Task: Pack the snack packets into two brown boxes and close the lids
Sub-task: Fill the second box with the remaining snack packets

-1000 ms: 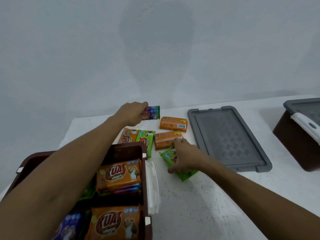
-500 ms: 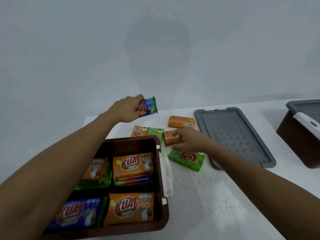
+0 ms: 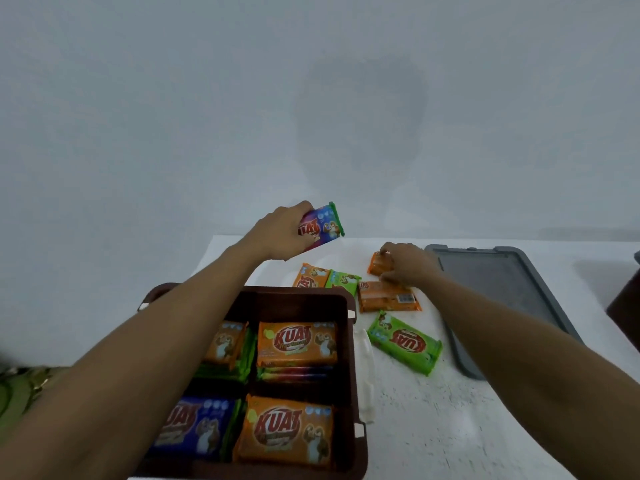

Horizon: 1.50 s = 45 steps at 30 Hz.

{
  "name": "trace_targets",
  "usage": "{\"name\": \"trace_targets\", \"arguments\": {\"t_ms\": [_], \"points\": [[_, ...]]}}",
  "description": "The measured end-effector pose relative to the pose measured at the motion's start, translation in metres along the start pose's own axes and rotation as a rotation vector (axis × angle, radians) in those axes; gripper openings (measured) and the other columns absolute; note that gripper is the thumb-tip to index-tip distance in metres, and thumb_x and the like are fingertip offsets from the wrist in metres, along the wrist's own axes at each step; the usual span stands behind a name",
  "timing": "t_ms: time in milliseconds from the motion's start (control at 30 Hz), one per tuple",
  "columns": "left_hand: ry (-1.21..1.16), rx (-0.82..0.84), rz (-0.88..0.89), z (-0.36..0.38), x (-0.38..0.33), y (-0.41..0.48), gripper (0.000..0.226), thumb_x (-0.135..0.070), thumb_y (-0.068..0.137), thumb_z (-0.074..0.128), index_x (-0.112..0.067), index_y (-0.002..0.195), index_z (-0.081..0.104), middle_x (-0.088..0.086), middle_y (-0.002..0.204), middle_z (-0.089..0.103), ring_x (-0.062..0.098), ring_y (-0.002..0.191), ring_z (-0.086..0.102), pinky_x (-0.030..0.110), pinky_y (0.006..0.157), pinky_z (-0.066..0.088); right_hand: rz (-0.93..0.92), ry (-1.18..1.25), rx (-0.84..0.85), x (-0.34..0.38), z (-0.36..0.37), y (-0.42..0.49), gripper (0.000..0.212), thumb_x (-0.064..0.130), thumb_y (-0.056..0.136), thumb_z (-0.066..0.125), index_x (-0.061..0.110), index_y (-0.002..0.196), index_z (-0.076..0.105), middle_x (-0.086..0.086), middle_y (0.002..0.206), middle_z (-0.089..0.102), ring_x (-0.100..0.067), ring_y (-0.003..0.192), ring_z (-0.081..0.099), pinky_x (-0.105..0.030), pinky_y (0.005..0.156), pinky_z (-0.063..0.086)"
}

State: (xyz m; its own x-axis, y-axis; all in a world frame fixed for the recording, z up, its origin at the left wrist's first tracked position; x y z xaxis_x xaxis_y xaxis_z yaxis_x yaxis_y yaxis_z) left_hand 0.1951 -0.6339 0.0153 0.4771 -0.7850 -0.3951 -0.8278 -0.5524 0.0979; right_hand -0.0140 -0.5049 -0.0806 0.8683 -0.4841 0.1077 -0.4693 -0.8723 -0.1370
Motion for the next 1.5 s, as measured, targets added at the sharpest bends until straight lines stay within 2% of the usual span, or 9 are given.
{"name": "trace_targets", "arguments": {"t_ms": [100, 267, 433, 533, 700, 867, 1033, 1300, 1500], "points": [[-0.013, 0.013, -0.004, 0.001, 0.001, 0.0, 0.04, -0.033, 0.089, 0.062, -0.02, 0.124, 0.045, 0.005, 0.113, 0.062, 0.021, 0.09, 0.064, 0.044, 0.074, 0.06, -0.02, 0.019, -0.025, -0.003, -0.003, 0.004, 0.067, 0.044, 0.085, 0.066, 0.025, 0.141, 0.036, -0.008, 0.126, 0.06, -0.028, 0.112, 0.057, -0.039, 0.087, 0.049], [-0.079, -0.002, -0.036, -0.009, 0.007, 0.0, 0.042, -0.029, 0.09, 0.064, -0.019, 0.127, 0.045, 0.004, 0.118, 0.059, 0.019, 0.096, 0.06, 0.037, 0.081, 0.058, -0.031, 0.651, -0.179, -0.008, -0.034, -0.019, 0.073, 0.019, 0.073, 0.077, 0.027, 0.137, 0.044, -0.004, 0.111, 0.062, -0.021, 0.098, 0.063, -0.037, 0.082, 0.055], [-0.136, -0.036, -0.014, -0.026, 0.005, -0.008, 0.038, -0.025, 0.09, 0.063, -0.019, 0.124, 0.047, 0.003, 0.113, 0.06, 0.019, 0.095, 0.061, 0.031, 0.076, 0.055, -0.114, 0.943, -0.372, -0.005, -0.069, -0.056, 0.063, 0.005, 0.077, 0.07, 0.031, 0.131, 0.05, -0.003, 0.116, 0.058, -0.014, 0.109, 0.06, -0.035, 0.083, 0.056], [-0.13, -0.033, 0.011, -0.036, 0.003, -0.019, 0.04, -0.026, 0.09, 0.064, -0.019, 0.125, 0.047, 0.001, 0.111, 0.057, 0.019, 0.096, 0.061, 0.03, 0.076, 0.055, -0.149, 1.352, -0.329, 0.009, -0.083, -0.08, 0.046, -0.008, 0.082, 0.057, 0.02, 0.119, 0.059, -0.018, 0.116, 0.056, -0.025, 0.103, 0.062, -0.04, 0.08, 0.059], [-0.145, -0.007, 0.058, -0.053, 0.009, -0.046, 0.038, -0.024, 0.089, 0.065, -0.019, 0.123, 0.049, -0.002, 0.109, 0.056, 0.015, 0.092, 0.058, 0.02, 0.065, 0.046, -0.115, 1.785, -0.08, 0.051, -0.084, -0.11, 0.027, -0.014, 0.088, 0.05, 0.012, 0.087, 0.056, -0.017, 0.117, 0.059, -0.033, 0.099, 0.064, -0.036, 0.071, 0.061], [-0.14, 0.164, 0.071, -0.068, 0.021, -0.086, 0.032, -0.034, 0.079, 0.062, -0.025, 0.108, 0.052, -0.001, 0.102, 0.062, 0.01, 0.083, 0.062, 0.022, 0.064, 0.046, -0.168, 1.578, -0.062, 0.1, -0.075, -0.138, 0.03, -0.013, 0.079, 0.068, 0.013, 0.082, 0.053, -0.01, 0.095, 0.06, -0.028, 0.078, 0.065, -0.031, 0.058, 0.059], [-0.099, 0.369, 0.058, -0.058, 0.035, -0.123, 0.021, -0.025, 0.086, 0.066, -0.025, 0.105, 0.058, -0.005, 0.099, 0.067, 0.011, 0.08, 0.066, 0.026, 0.066, 0.05, -0.181, 1.04, -0.147, 0.133, -0.073, -0.158, 0.029, 0.0, 0.075, 0.079, 0.019, 0.088, 0.062, 0.001, 0.088, 0.055, -0.018, 0.074, 0.062, -0.034, 0.06, 0.053], [0.06, 0.402, 0.163, -0.038, 0.05, -0.167, 0.067, -0.053, 0.059, 0.086, -0.033, 0.107, 0.043, -0.009, 0.096, 0.064, 0.007, 0.079, 0.064, 0.032, 0.07, 0.056, -0.252, 0.679, -0.177, 0.173, -0.067, -0.163, 0.034, 0.009, 0.075, 0.077, 0.03, 0.098, 0.064, 0.007, 0.079, 0.048, -0.012, 0.062, 0.052, -0.03, 0.061, 0.047], [0.369, 0.226, 0.313, -0.022, 0.058, -0.183, 0.062, -0.064, 0.068, 0.068, -0.038, 0.117, 0.041, -0.015, 0.104, 0.057, 0.007, 0.087, 0.055, 0.035, 0.072, 0.051, -0.357, 0.294, -0.319, 0.186, -0.046, -0.165, 0.013, 0.016, 0.082, 0.071, 0.025, 0.091, 0.067, 0.003, 0.093, 0.062, -0.014, 0.086, 0.057, -0.033, 0.076, 0.047]]}}
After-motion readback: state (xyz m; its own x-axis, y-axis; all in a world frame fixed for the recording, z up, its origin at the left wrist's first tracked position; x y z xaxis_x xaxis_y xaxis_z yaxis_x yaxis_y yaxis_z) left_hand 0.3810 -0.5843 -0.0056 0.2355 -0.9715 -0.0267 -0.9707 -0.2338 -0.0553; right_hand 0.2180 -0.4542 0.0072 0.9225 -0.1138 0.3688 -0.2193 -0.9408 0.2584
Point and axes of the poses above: each hand's wrist, its own y-axis towards the middle knuckle, its own z-axis out of the palm, x = y × z, the point moved 6 cm from there along y, towards the middle knuckle
